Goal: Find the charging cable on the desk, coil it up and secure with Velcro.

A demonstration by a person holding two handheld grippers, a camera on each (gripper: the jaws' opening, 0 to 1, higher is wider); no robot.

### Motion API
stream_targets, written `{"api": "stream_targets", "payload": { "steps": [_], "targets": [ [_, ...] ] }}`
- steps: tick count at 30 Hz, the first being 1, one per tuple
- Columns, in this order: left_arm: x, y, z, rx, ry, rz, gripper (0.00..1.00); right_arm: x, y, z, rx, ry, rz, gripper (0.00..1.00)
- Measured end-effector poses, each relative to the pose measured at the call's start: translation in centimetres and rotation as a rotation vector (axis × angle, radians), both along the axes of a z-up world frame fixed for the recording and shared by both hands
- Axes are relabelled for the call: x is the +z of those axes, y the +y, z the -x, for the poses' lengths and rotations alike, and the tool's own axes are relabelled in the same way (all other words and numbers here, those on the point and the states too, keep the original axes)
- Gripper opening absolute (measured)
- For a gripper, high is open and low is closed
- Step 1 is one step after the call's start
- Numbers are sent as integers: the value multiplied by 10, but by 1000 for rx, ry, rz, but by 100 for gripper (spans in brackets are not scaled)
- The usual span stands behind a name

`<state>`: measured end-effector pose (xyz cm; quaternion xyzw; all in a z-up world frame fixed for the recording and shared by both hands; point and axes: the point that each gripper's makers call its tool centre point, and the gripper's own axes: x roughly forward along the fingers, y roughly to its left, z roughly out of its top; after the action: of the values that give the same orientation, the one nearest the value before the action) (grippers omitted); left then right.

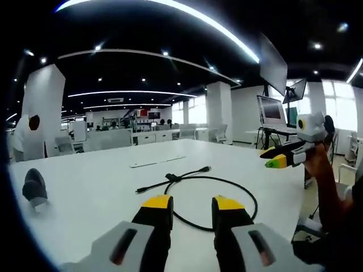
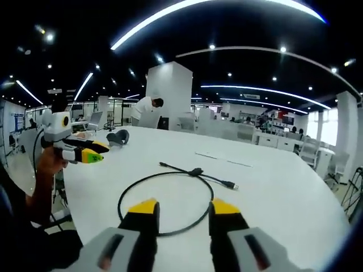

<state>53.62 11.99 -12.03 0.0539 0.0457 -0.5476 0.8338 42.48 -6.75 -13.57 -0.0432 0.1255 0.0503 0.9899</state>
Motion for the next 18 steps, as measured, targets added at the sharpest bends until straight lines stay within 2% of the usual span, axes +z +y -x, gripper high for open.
{"api": "stream_targets", "payload": {
  "steps": [7,14,18],
  "targets": [
    [6,0,0,-5,1,24,28,8,-2,1,-7,-14,10,36],
    [10,1,4,-15,-16,31,28,4,-1,-1,7,3,23,36],
    [12,4,3,-9,-19,39,28,5,-3,0,9,-7,21,36]
  ]
}}
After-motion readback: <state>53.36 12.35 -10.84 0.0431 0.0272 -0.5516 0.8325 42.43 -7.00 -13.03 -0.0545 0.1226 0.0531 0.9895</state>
